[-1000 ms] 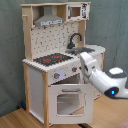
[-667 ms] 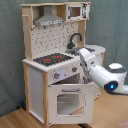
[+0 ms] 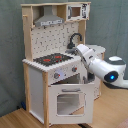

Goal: Play with the kitchen

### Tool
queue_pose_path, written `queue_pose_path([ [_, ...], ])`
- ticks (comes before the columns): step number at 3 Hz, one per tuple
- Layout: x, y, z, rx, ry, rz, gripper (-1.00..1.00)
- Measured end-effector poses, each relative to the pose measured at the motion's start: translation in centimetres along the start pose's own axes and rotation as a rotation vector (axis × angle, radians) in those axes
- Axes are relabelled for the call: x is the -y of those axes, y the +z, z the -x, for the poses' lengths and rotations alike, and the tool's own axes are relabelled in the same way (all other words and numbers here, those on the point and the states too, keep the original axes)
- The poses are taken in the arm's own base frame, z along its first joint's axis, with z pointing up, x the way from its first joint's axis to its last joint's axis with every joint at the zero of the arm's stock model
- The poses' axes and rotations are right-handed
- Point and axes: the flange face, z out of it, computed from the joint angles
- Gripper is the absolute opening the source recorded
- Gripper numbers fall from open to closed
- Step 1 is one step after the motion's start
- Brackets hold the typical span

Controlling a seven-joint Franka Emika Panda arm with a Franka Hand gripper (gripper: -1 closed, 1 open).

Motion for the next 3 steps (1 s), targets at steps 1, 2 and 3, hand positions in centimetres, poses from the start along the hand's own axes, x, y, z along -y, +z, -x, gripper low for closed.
queue_pose_path([
  [1,-1.5,0.3,0.2,0.011,-0.058,-0.037,1.00],
  [2,-3.2,0.3,0.5,0.031,-0.117,-0.085,1.00],
  [3,-4.9,0.1,1.2,0.059,-0.170,-0.149,1.00],
])
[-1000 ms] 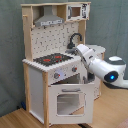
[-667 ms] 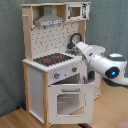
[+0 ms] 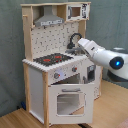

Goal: Play with the kitchen

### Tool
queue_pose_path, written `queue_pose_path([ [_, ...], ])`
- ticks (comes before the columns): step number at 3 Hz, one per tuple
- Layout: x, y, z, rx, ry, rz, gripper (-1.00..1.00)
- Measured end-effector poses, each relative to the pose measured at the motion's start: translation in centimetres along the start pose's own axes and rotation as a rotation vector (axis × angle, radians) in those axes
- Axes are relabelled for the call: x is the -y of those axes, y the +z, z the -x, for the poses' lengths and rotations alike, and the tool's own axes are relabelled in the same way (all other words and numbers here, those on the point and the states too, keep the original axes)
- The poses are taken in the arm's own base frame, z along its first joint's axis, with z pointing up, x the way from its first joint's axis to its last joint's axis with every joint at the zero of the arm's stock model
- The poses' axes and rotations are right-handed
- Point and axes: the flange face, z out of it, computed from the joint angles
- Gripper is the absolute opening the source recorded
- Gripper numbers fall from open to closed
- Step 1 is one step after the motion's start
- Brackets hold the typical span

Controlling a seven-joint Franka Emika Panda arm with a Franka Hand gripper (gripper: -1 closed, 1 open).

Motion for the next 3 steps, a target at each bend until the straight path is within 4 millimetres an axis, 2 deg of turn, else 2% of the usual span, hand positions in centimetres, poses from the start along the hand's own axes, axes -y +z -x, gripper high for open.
queue_pose_path([
  [2,-1.7,-0.7,2.3,0.065,-0.095,-0.171,1.00],
  [3,-1.6,-0.6,3.5,0.092,-0.143,-0.273,1.00],
])
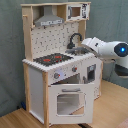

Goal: Play with the kitchen

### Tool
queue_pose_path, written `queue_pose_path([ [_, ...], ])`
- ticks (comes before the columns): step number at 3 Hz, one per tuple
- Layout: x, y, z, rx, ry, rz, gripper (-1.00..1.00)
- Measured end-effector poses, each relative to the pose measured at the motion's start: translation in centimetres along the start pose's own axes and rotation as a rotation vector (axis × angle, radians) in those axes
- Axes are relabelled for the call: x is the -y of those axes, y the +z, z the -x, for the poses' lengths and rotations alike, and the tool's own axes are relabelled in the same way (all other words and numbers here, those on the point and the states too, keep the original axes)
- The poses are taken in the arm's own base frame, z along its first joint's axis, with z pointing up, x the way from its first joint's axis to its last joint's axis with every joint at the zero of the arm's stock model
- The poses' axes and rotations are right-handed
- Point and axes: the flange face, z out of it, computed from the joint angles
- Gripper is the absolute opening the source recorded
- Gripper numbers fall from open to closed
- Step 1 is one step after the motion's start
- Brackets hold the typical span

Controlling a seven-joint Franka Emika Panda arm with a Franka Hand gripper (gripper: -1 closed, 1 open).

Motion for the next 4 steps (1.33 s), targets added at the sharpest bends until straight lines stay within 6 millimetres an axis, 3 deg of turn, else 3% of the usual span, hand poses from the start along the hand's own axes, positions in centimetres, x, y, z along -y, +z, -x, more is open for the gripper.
queue_pose_path([
  [1,0.6,0.9,0.8,0.006,-0.048,-0.103,1.00],
  [2,1.3,3.0,1.3,-0.001,-0.102,-0.234,1.00],
  [4,2.0,8.9,3.1,-0.008,-0.197,-0.476,1.00],
])
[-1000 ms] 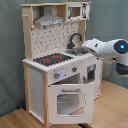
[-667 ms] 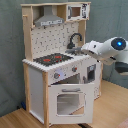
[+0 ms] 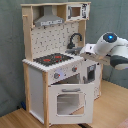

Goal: Play with the kitchen

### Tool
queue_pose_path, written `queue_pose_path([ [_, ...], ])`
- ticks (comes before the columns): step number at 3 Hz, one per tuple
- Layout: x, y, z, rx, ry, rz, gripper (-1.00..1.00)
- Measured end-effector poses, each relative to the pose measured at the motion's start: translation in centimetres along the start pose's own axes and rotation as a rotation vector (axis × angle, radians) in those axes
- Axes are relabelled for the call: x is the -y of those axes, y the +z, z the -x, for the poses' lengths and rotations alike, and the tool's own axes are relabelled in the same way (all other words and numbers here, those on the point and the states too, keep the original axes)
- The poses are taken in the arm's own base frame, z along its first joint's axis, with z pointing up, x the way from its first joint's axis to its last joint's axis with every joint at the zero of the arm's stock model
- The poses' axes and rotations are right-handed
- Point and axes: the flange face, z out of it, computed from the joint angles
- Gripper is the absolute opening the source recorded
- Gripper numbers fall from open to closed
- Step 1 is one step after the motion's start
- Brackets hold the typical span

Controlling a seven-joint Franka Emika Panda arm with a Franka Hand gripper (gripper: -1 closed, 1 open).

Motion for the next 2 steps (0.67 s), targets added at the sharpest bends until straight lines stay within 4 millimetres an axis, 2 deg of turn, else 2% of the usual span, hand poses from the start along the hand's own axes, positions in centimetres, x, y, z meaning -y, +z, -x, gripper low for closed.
queue_pose_path([
  [2,-0.8,4.5,1.3,-0.037,-0.094,-0.197,1.00],
])
